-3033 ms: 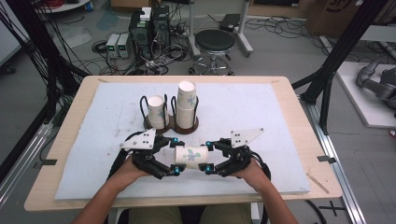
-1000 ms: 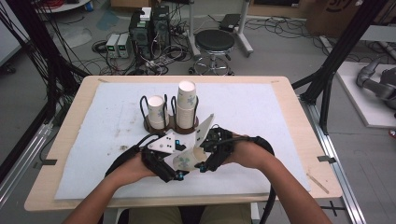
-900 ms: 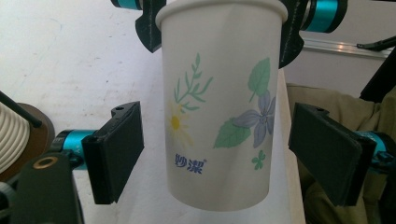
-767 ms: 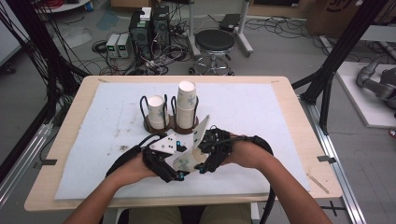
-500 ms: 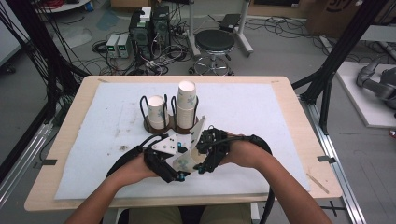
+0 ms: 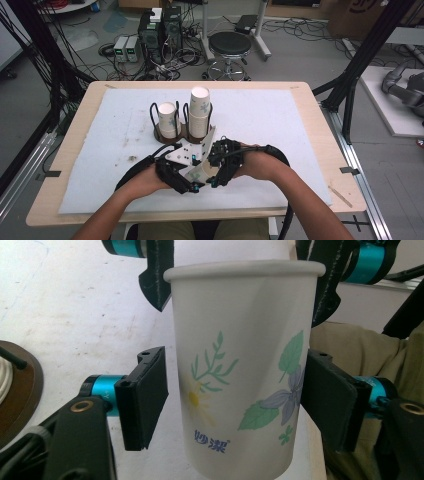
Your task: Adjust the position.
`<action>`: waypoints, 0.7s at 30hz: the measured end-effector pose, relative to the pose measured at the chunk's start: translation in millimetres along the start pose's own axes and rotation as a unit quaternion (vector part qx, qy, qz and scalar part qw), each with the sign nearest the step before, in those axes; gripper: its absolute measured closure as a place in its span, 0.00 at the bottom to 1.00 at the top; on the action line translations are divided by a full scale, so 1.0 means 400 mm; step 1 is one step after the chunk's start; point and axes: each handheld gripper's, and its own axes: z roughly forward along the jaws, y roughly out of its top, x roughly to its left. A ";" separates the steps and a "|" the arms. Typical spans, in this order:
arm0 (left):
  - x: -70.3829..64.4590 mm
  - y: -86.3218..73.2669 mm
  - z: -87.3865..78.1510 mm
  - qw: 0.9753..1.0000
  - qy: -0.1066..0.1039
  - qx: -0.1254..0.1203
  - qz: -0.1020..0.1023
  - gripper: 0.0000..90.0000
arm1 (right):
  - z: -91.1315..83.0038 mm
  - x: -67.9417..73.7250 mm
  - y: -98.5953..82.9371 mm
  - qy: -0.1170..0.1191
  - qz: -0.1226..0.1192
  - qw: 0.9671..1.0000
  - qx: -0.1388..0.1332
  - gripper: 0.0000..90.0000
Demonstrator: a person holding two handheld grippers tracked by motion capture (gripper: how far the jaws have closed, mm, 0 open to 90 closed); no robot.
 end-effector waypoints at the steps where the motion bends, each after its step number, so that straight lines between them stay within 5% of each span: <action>1: 0.000 0.000 0.001 1.000 -0.003 0.001 0.001 0.36 | 0.001 0.000 0.000 -0.001 0.000 1.000 -0.002 0.37; 12: 0.002 -0.004 0.005 1.000 -0.009 -0.005 -0.005 0.41 | 0.002 -0.001 -0.005 0.004 0.003 1.000 -0.011 0.37; 16: 0.008 -0.015 -0.004 1.000 -0.005 -0.020 -0.017 0.40 | -0.011 -0.008 -0.020 0.002 0.028 0.998 -0.059 0.29; 21: 0.015 -0.042 -0.018 0.998 0.005 -0.046 -0.037 0.39 | -0.042 -0.016 -0.056 -0.012 0.058 0.989 -0.132 0.25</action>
